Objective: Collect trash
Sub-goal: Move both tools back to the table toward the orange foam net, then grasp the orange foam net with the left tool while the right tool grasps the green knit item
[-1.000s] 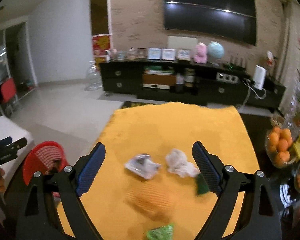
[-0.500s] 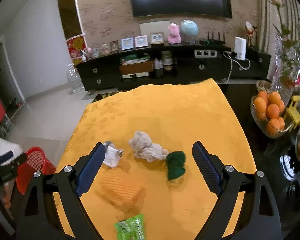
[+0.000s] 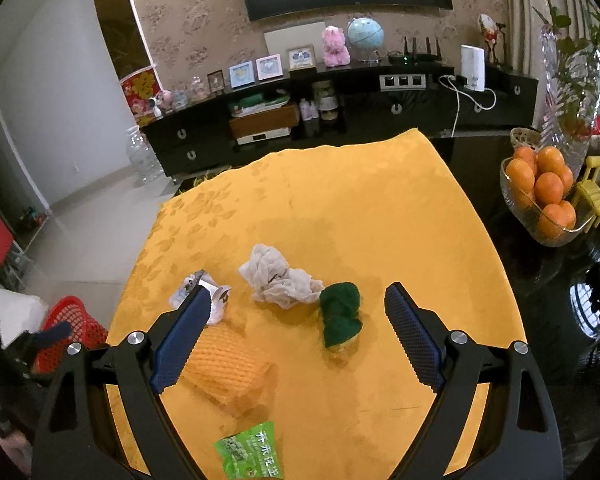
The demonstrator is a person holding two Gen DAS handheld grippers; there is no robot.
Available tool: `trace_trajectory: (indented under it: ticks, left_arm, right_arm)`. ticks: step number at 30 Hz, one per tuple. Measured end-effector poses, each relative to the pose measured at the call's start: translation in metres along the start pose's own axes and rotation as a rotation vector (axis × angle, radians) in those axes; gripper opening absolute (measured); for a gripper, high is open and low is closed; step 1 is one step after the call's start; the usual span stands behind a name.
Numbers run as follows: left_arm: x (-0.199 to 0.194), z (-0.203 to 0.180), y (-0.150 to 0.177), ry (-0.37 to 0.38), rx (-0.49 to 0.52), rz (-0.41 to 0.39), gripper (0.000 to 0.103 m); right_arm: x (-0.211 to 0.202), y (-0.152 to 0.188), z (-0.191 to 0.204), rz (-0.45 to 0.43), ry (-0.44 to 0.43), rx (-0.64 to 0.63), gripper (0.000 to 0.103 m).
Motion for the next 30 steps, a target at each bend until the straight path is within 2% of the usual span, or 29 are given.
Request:
trace_trajectory:
  ticks: [7, 12, 17, 21, 30]
  left_arm:
    - [0.028, -0.048, 0.009, 0.045, 0.12, 0.056, 0.089]
    - [0.041, -0.072, 0.007, 0.1, 0.153, 0.085, 0.089]
    - [0.055, -0.094, 0.009, 0.121, 0.194, 0.115, 0.089]
    - [0.07, -0.099, 0.009, 0.136, 0.181, 0.145, 0.089]
    - [0.08, -0.103, 0.008, 0.162, 0.156, 0.138, 0.086]
  right_arm:
    - [0.001, -0.002, -0.008, -0.001, -0.003, 0.018, 0.086]
    - [0.006, 0.0, -0.016, 0.009, -0.003, 0.037, 0.086]
    - [0.009, 0.002, -0.023, 0.021, -0.007, 0.049, 0.086]
    - [0.012, 0.003, -0.03, 0.029, -0.013, 0.069, 0.086]
    - [0.016, 0.004, -0.032, 0.049, -0.041, 0.086, 0.086]
Point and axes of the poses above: each gripper's, at about its wrist camera, not at the fingertips, and x roughly the way its jaws point, z to its left, y to its underside, the point moved 10 cm from there along x, roughly the way its jaws point, and after that the axes turned 10 degrees about z, right-handed, at the moved point
